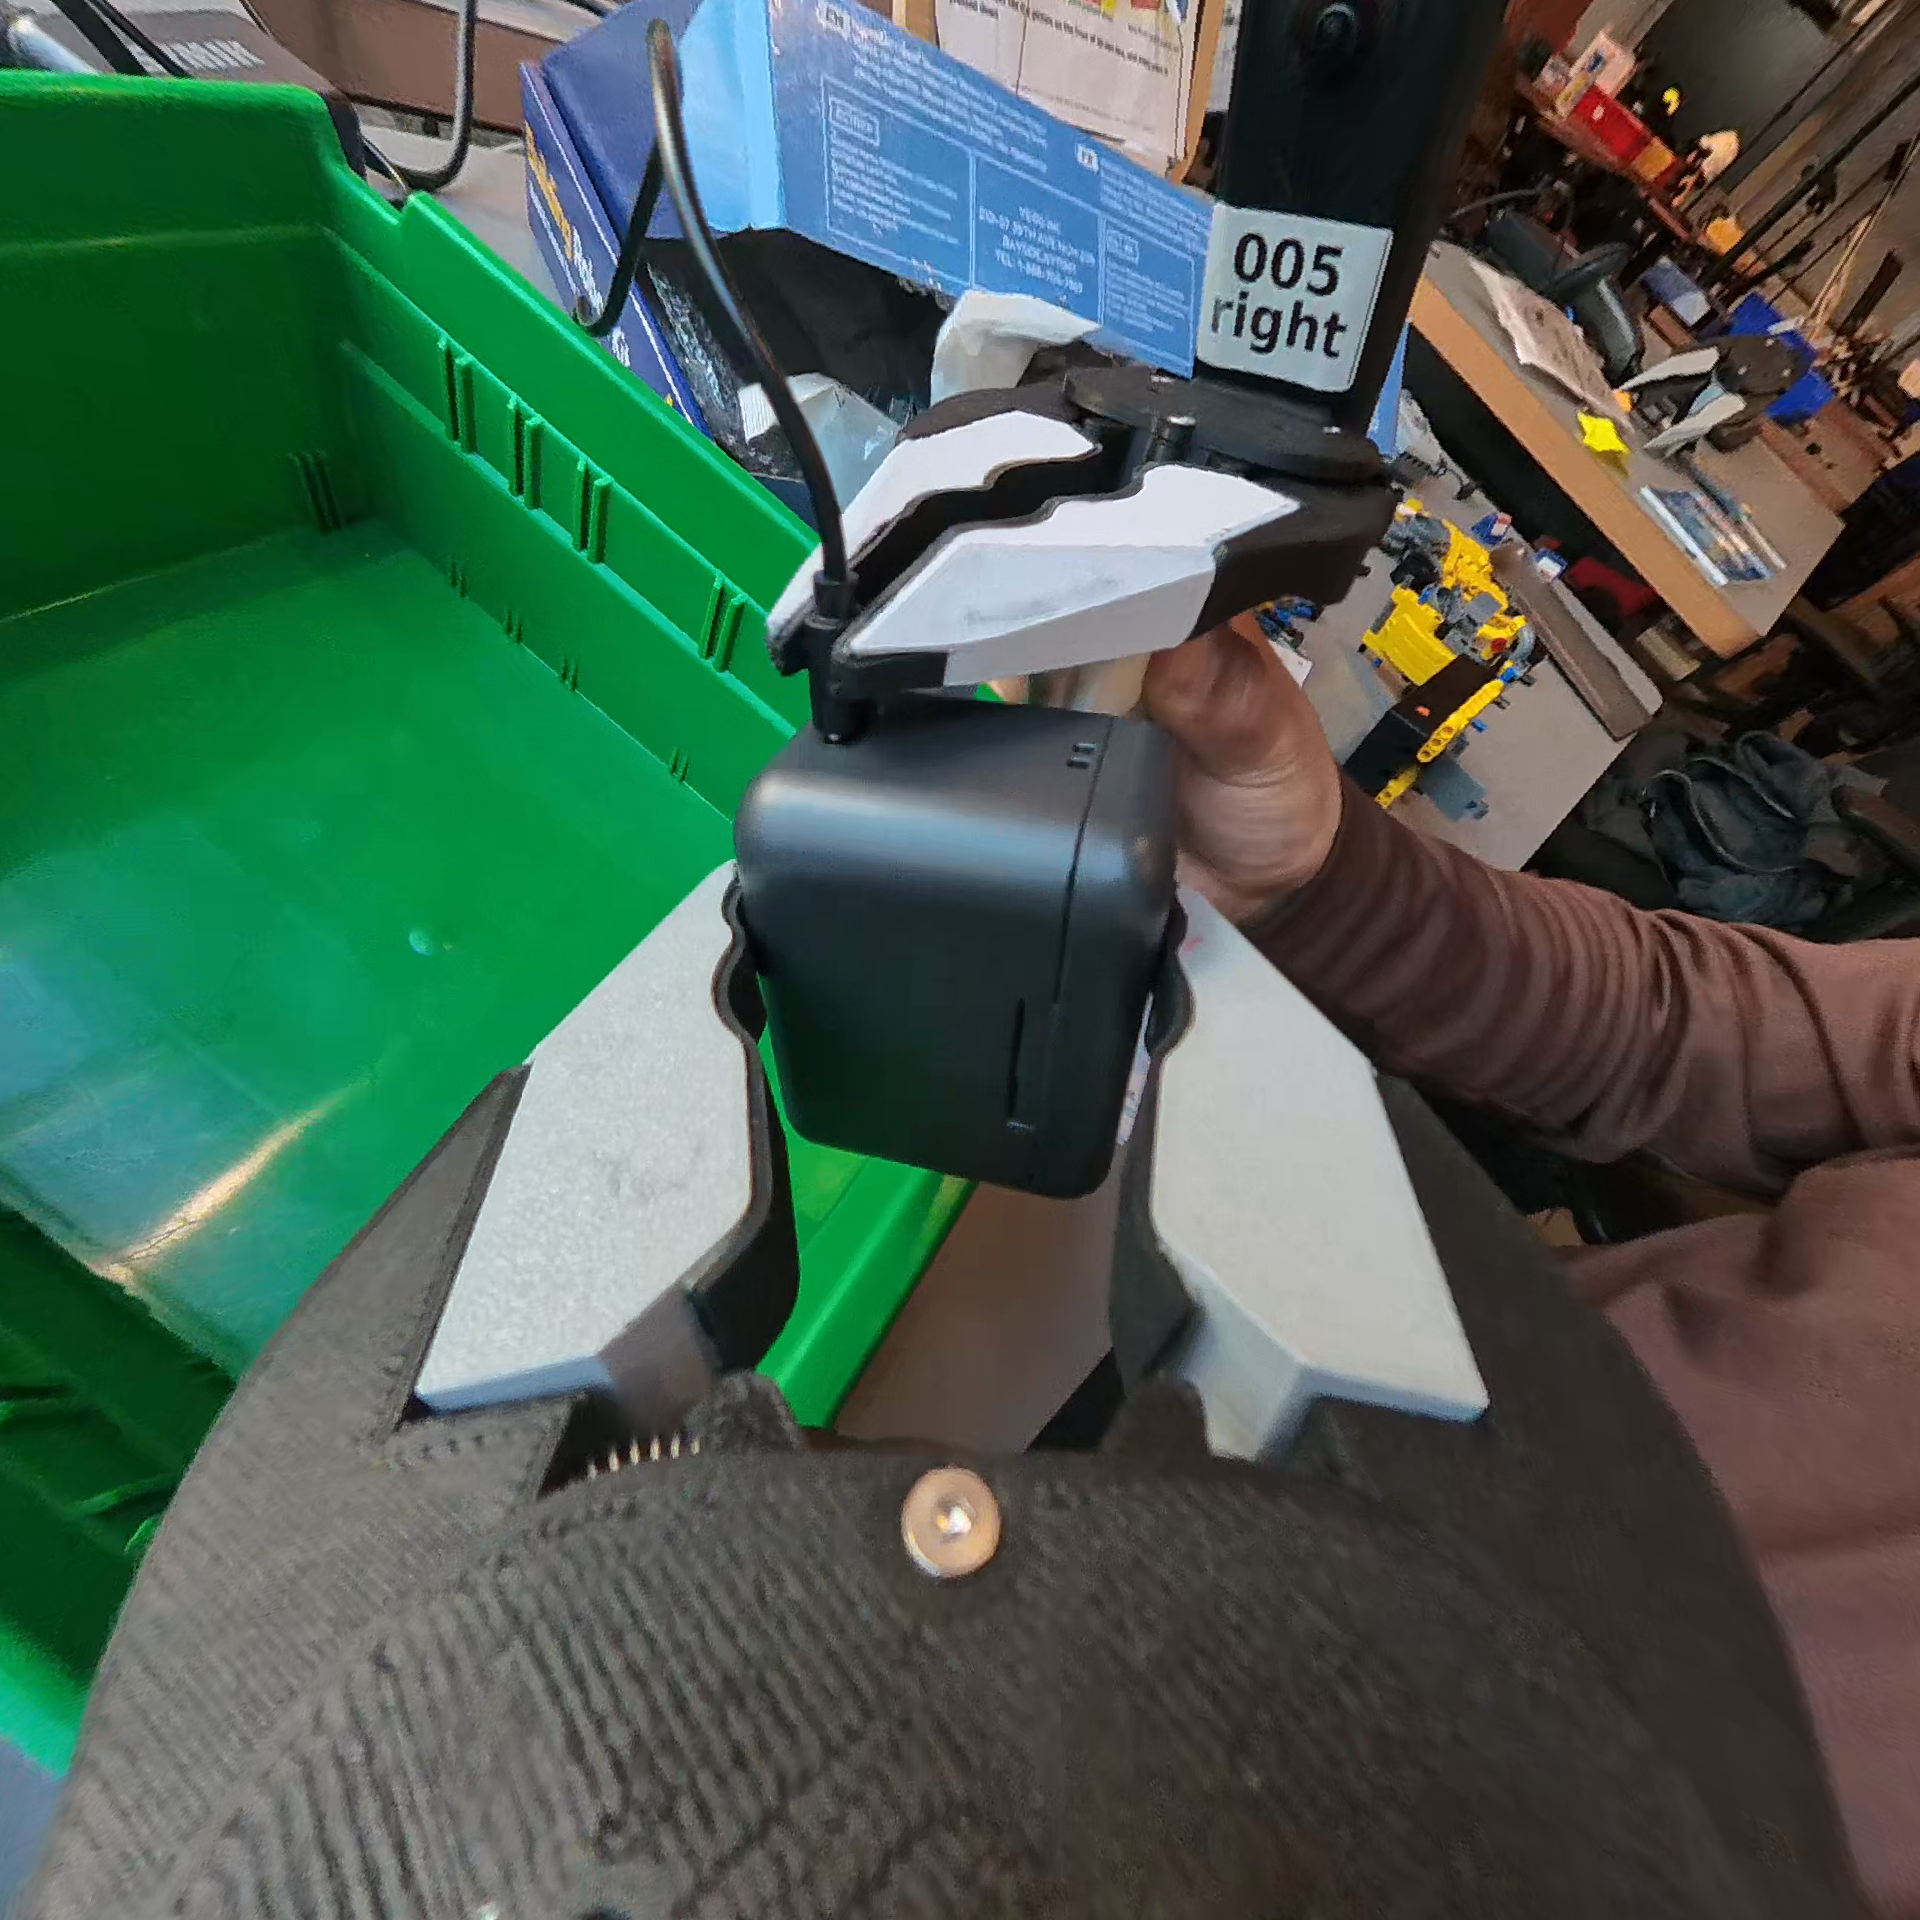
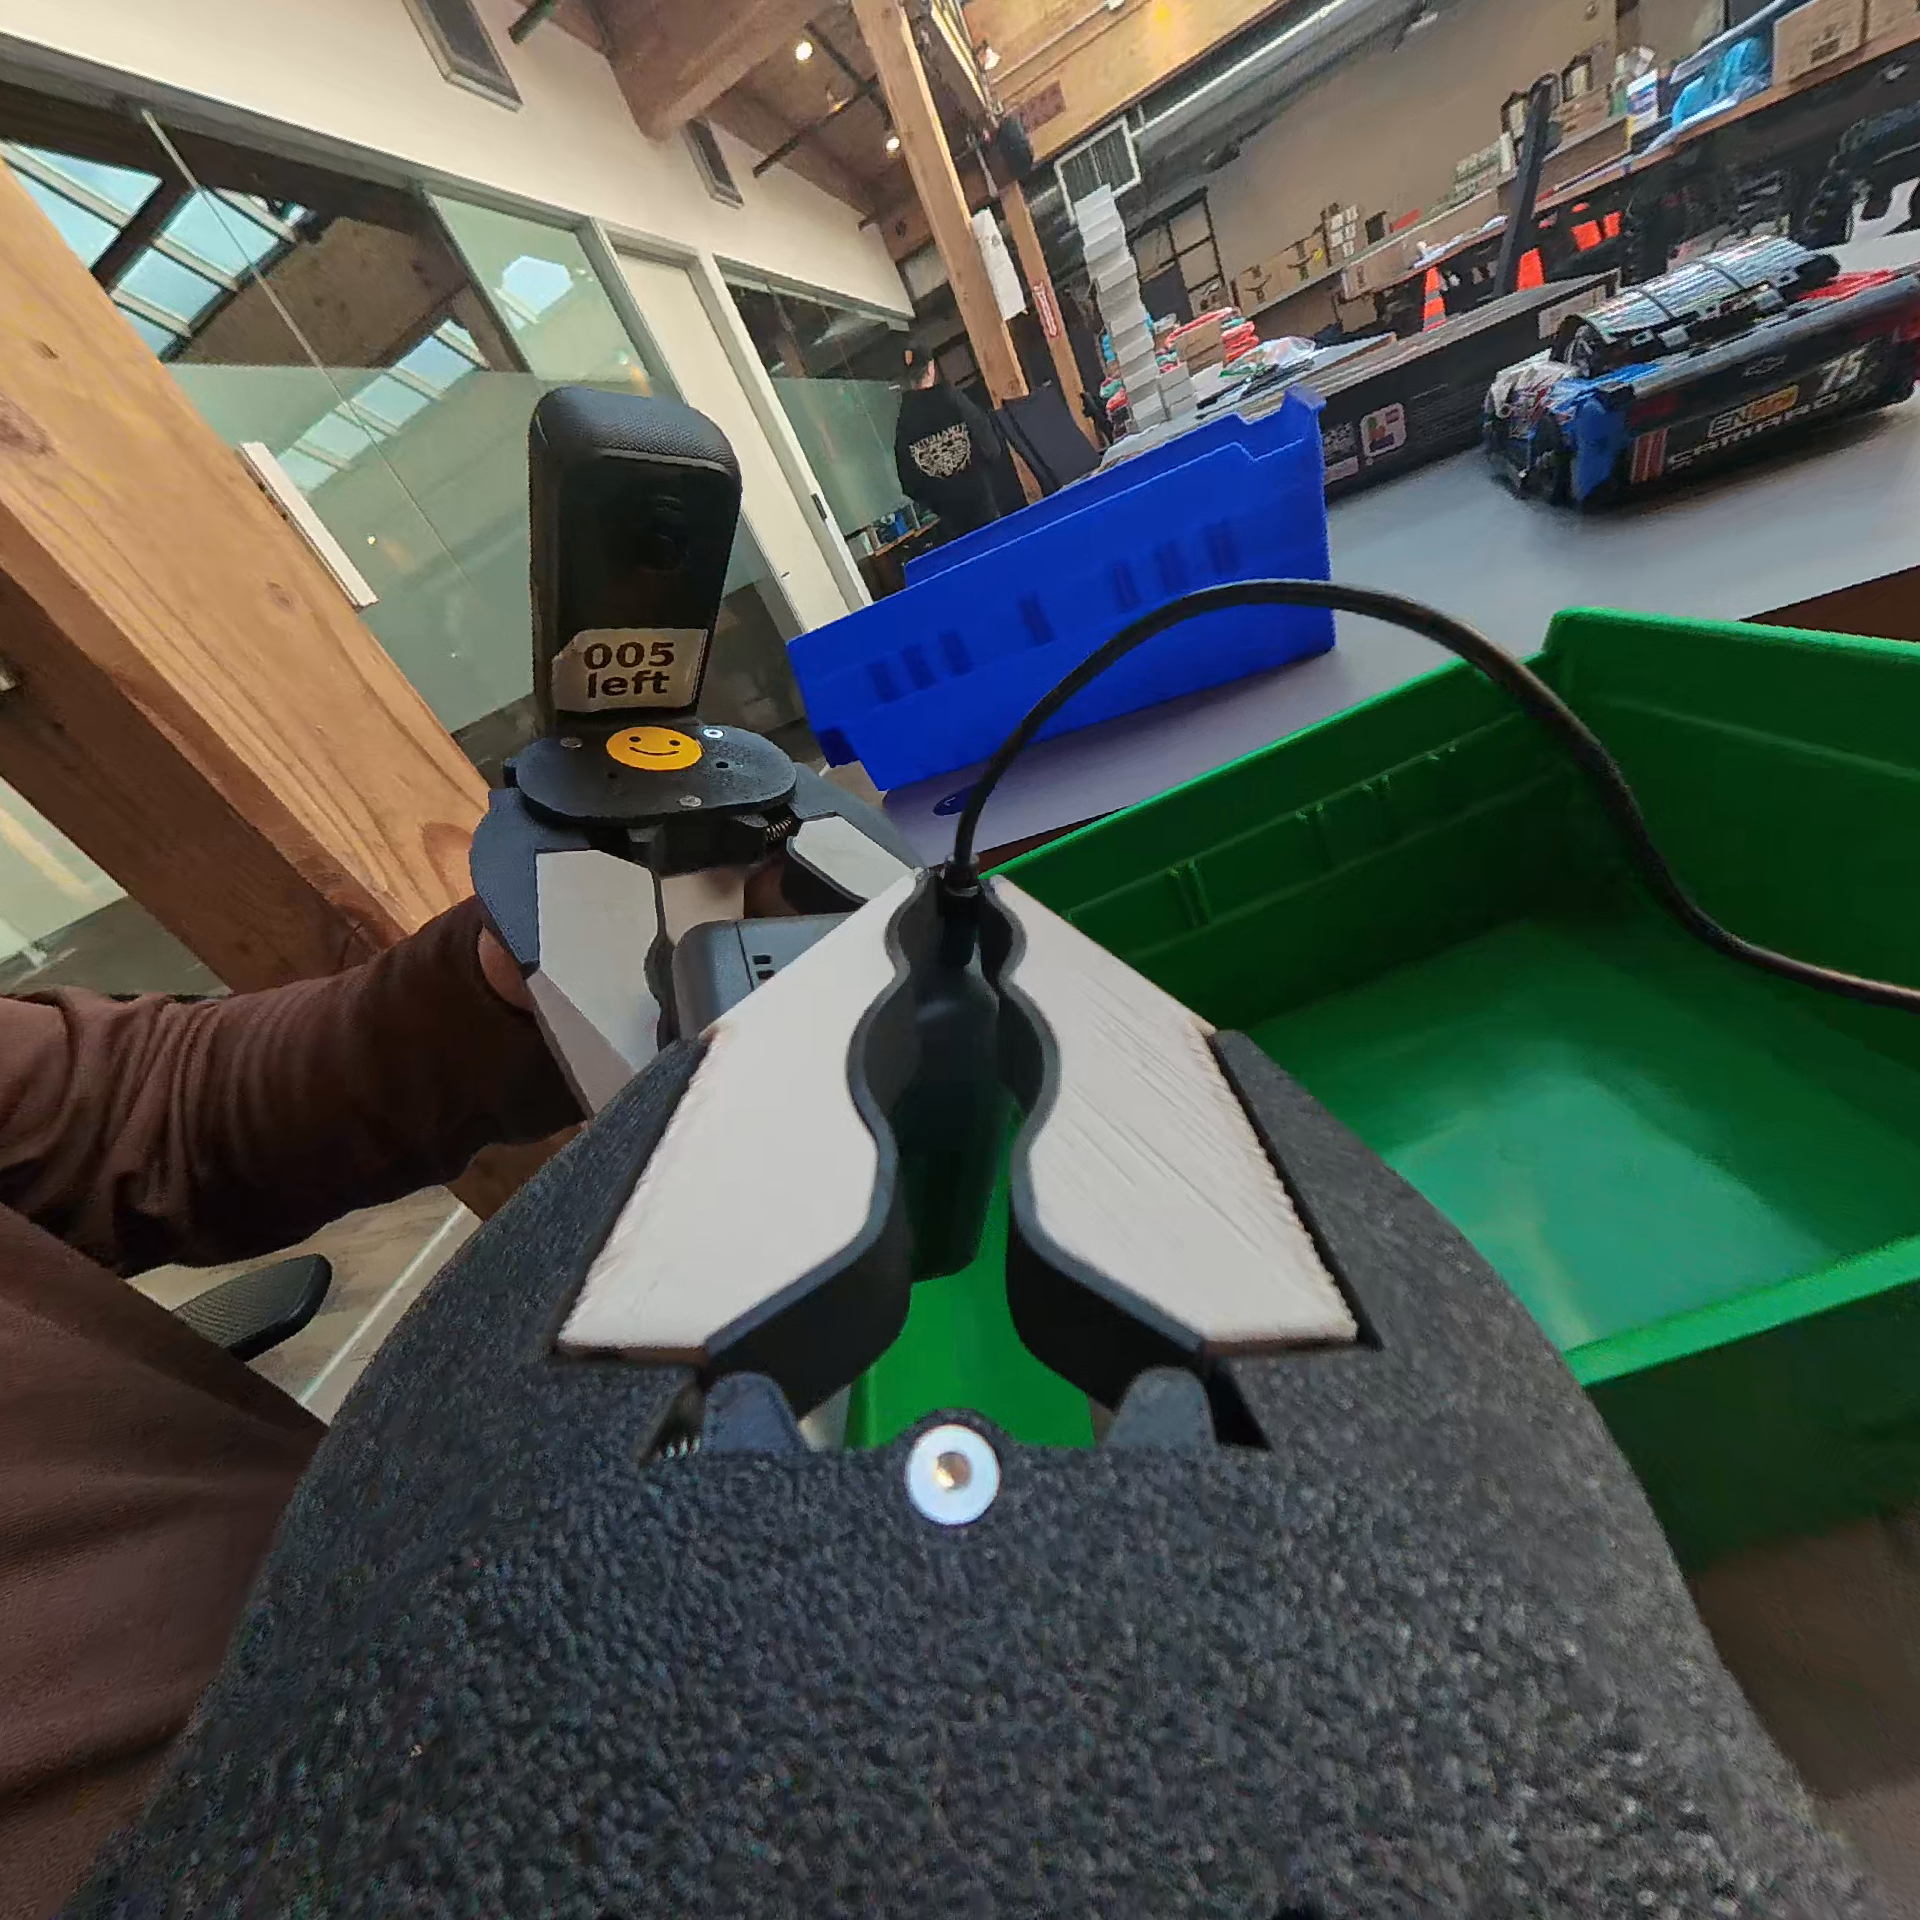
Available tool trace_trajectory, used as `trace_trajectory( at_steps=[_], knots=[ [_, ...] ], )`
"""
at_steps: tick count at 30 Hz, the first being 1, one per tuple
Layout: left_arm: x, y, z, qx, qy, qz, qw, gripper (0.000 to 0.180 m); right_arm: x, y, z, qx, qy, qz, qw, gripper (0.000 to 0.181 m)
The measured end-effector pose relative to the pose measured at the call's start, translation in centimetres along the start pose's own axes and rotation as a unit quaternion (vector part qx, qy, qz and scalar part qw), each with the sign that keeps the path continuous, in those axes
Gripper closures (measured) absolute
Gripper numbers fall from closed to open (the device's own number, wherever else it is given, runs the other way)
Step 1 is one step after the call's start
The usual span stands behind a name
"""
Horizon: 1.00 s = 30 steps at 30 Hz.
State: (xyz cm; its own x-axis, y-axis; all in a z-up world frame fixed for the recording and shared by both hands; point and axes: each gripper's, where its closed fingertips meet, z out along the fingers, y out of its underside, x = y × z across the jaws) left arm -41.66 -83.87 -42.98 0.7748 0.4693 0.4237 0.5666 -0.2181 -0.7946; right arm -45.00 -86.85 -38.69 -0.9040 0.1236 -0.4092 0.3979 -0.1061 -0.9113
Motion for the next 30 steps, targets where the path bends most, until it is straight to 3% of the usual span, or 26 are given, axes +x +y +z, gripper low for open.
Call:
trace_trajectory(
  at_steps=[10, 15, 19, 30],
  knots=[
    [0.4, -0.9, -0.3, 0.036, -0.006, 0.001, 0.999, 0.105, -0.4, -1.0, 0.0, 0.033, -0.028, 0.035, 0.998, 0.177],
    [1.9, -1.1, -0.5, 0.013, 0.020, 0.022, 0.999, 0.106, -1.6, -0.9, -1.0, -0.031, -0.059, -0.017, 0.998, 0.174],
    [1.4, -1.4, -0.2, 0.016, 0.004, 0.034, 0.999, 0.106, -1.4, -0.6, -1.3, -0.024, -0.069, 0.011, 0.997, 0.168],
    [2.2, -0.8, -0.1, 0.009, 0.038, 0.019, 0.999, 0.105, -2.1, -0.1, -0.7, -0.043, -0.096, 0.014, 0.994, 0.176]
  ],
)
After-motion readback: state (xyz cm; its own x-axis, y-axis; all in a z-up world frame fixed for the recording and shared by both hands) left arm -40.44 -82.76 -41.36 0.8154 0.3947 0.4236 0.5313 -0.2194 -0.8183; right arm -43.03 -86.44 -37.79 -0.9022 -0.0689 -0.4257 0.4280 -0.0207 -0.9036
